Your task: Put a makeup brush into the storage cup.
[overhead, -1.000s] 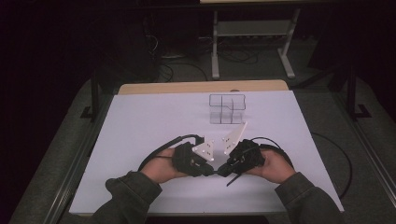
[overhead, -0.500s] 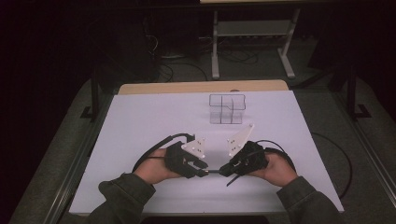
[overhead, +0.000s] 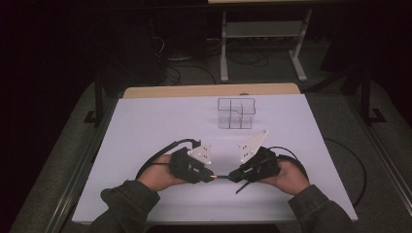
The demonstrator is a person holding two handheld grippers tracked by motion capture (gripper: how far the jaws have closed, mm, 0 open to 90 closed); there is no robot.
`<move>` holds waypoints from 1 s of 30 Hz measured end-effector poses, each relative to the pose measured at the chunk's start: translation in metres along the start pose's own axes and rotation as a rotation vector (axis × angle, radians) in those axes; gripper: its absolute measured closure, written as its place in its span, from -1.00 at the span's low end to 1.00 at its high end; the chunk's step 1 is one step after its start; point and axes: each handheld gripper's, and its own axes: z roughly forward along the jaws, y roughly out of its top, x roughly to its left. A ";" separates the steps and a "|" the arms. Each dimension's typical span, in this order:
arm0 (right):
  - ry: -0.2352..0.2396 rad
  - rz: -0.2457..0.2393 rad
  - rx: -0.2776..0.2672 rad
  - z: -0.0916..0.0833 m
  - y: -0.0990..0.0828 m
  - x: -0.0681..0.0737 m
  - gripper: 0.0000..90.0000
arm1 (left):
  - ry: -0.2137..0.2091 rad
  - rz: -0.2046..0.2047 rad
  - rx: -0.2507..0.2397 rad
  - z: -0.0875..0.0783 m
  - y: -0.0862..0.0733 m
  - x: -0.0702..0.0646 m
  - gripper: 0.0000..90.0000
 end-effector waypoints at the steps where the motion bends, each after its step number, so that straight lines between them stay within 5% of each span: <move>1: 0.000 -0.001 0.000 0.000 0.000 0.000 0.85 | -0.003 0.001 0.002 0.000 0.000 0.000 0.80; 22: 0.007 -0.014 0.048 0.010 0.013 0.000 0.60 | -0.011 0.037 0.056 0.002 0.004 -0.001 0.86; 30: 0.027 -0.016 0.079 0.017 0.024 -0.001 0.72 | -0.016 0.051 0.067 0.003 0.007 -0.002 0.86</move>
